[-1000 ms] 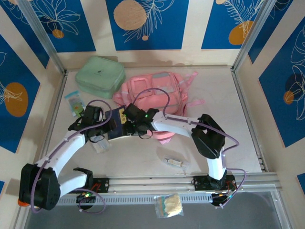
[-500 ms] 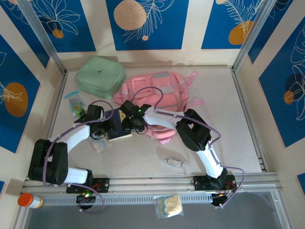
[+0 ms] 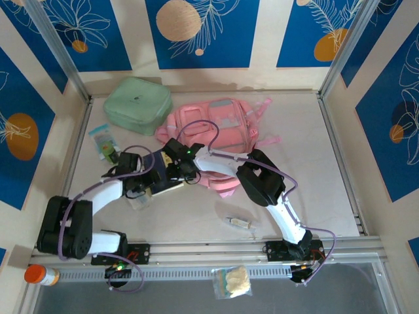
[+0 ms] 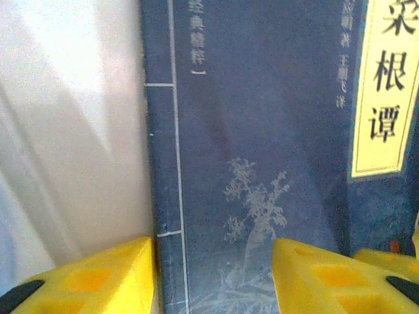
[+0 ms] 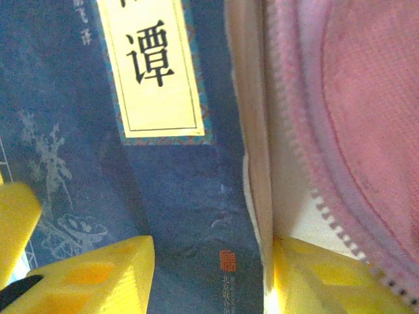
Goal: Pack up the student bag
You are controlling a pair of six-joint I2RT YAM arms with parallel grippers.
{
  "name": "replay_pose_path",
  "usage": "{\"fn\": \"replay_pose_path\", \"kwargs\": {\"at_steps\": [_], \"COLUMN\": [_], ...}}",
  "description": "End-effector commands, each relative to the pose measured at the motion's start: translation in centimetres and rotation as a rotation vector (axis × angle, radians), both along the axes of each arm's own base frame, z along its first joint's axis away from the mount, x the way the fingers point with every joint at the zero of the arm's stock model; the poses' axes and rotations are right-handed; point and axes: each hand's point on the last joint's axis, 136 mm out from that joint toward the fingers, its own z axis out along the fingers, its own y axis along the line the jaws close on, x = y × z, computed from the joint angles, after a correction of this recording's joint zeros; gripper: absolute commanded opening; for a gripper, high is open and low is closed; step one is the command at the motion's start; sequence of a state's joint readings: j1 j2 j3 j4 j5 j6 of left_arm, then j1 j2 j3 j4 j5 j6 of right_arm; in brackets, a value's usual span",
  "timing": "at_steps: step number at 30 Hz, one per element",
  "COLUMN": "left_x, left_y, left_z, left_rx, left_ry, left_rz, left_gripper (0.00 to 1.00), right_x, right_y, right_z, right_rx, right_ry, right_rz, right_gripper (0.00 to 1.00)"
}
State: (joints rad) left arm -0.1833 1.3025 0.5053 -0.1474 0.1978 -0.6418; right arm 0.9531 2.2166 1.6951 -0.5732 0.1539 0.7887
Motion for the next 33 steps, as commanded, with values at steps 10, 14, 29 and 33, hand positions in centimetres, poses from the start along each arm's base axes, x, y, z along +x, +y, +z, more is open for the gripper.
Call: {"fn": "replay_pose_path", "kwargs": {"at_steps": [10,14,29,33], "left_x": [-8.3,-9.3,-7.1,-7.3], "left_y": [-0.7,0.5,-2.1,-2.2], "left_z": [-0.3,-0.4,0.3,-0.1], "left_rx": [-0.023,0.029,-0.109,-0.11], "left_ry": [0.085,0.087,0.025,0.042], "left_rz": [-0.007,0.018,-0.011,-0.017], "left_gripper": [0.49,0.49,0.49,0.49], "right_x": [-9.1,-11.2,-5.7,-5.1], "right_y": [-2.8,-3.8,-2.6,-2.5], "right_z": [0.9,1.0,0.6,-0.1], "right_rx": [-0.021,0.008,-0.021,-0.053], "right_ry": [0.071,0.117,0.068,0.059], "right_rz": [0.087,0.066,0.046,0.042], "right_gripper": [0.47,0.49,0.53,0.54]}}
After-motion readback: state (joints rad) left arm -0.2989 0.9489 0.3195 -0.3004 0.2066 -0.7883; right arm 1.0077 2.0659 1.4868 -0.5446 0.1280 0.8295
